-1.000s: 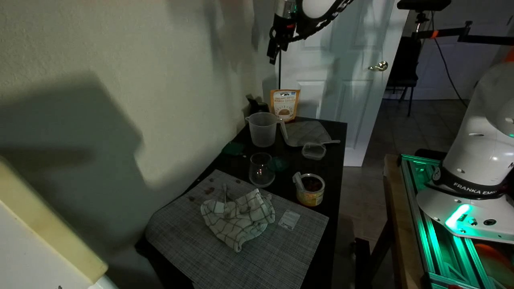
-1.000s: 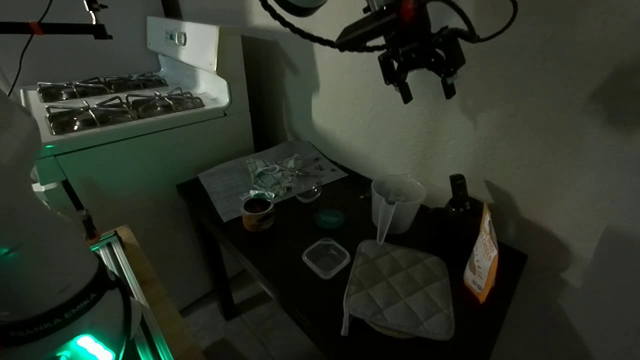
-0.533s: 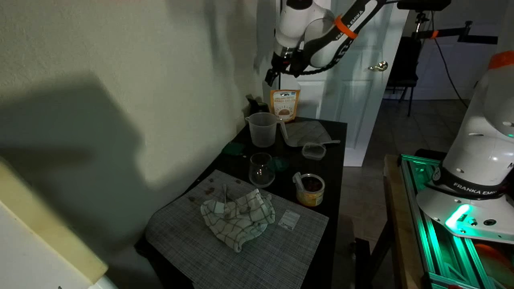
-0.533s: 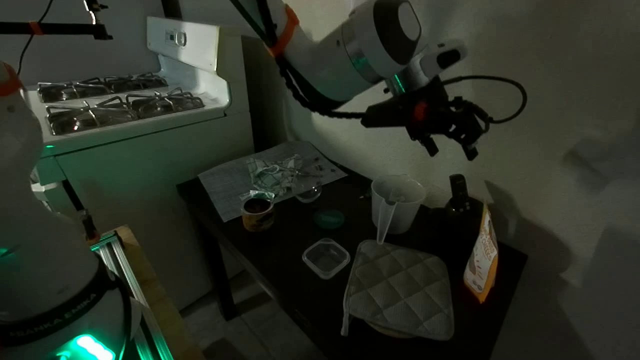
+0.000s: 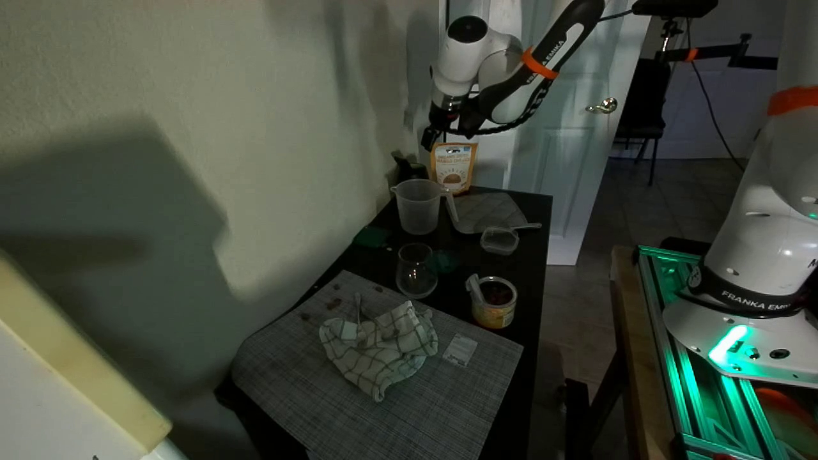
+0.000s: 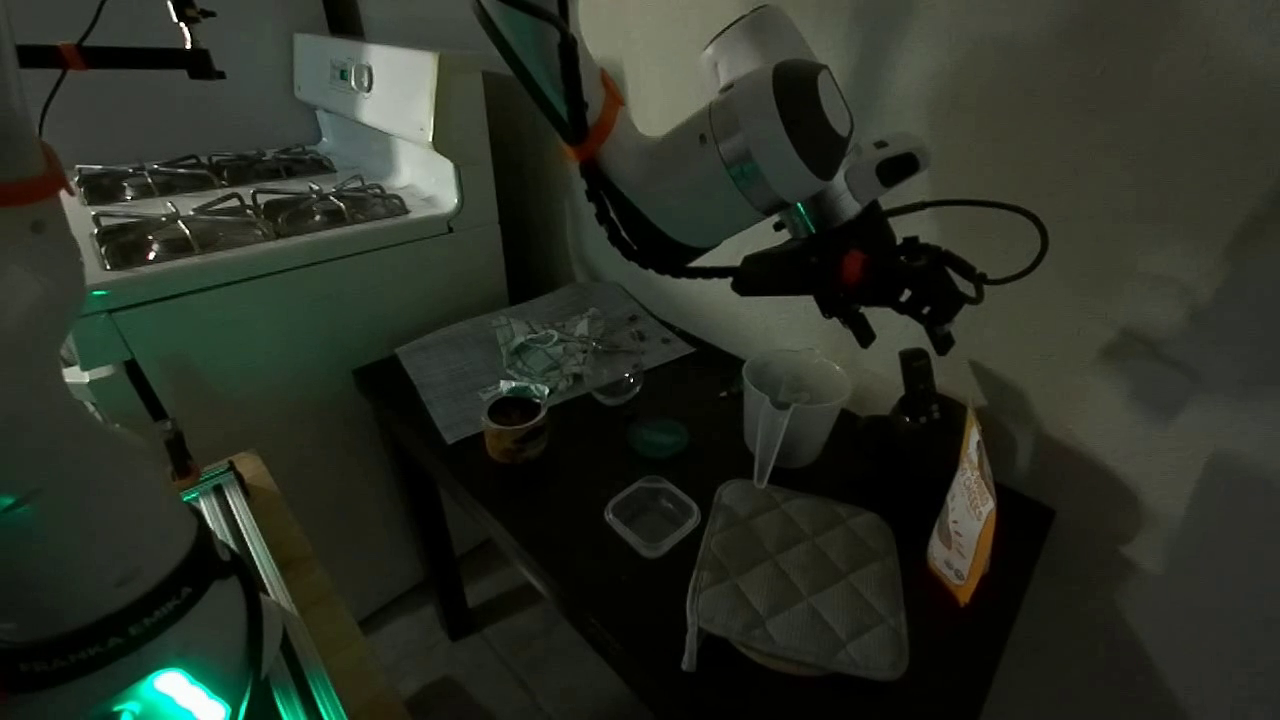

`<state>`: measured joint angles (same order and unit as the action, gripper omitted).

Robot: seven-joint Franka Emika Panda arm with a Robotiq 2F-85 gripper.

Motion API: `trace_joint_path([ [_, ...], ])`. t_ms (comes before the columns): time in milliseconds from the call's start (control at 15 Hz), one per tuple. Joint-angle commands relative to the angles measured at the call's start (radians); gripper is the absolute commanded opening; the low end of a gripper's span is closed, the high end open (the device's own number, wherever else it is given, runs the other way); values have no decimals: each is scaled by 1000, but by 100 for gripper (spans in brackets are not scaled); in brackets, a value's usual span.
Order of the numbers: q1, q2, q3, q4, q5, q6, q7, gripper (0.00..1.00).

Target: Pick up the black remote and put it no the gray oven mat

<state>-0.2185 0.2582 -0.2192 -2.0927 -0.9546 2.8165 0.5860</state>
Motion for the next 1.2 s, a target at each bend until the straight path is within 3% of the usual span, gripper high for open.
trace_joint_path([
  [0,0,0,0,0,0,0,0,100],
  [733,0,0,0,0,0,0,0,100],
  [1133,17,121,-24,125,-126,60,72,100],
])
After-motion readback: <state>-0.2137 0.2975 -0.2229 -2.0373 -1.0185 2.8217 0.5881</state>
